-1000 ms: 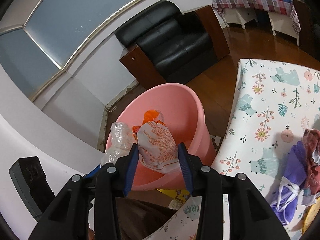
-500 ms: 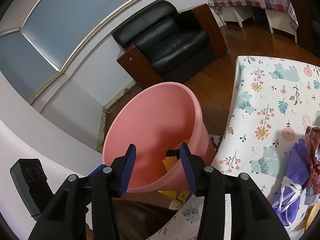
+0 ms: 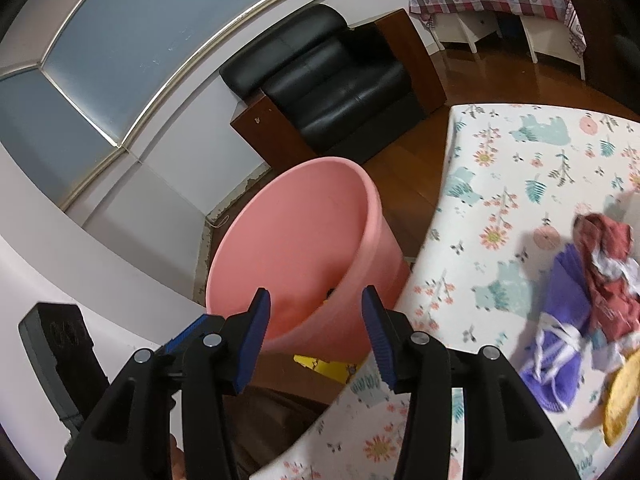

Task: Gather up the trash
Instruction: 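Move both grippers back to the table toward the yellow sponge and blue net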

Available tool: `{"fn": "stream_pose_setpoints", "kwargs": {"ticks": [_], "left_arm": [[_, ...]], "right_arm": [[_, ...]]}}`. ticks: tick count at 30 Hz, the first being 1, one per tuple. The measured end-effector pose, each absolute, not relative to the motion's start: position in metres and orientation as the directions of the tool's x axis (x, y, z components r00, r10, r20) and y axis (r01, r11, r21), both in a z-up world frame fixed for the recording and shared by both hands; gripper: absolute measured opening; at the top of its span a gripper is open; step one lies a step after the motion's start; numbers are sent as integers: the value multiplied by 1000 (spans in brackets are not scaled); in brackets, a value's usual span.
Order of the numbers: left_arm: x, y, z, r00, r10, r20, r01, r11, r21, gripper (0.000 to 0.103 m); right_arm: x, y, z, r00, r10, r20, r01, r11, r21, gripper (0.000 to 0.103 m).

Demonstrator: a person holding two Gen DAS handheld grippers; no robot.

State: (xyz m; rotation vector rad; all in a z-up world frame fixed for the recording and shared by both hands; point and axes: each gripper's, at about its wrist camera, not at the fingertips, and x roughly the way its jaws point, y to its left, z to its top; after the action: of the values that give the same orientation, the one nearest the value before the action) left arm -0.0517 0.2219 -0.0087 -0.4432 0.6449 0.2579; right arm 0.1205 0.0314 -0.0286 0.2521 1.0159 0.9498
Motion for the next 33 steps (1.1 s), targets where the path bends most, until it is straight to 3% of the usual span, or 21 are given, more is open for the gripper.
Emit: {"fn": "stream_pose_setpoints", "kwargs": {"ticks": [15,33], "left_arm": [[-36,158,3,775,26,-631,-243,934,-260,47],[6,85,-1,742,-52,-668,-110,974,-198,47]], "right_arm": [[97,-77,-24,319,729,-605,-538,665,518,47],[113,-228,-51,508,637,-580,-319,764,561,47]]}}
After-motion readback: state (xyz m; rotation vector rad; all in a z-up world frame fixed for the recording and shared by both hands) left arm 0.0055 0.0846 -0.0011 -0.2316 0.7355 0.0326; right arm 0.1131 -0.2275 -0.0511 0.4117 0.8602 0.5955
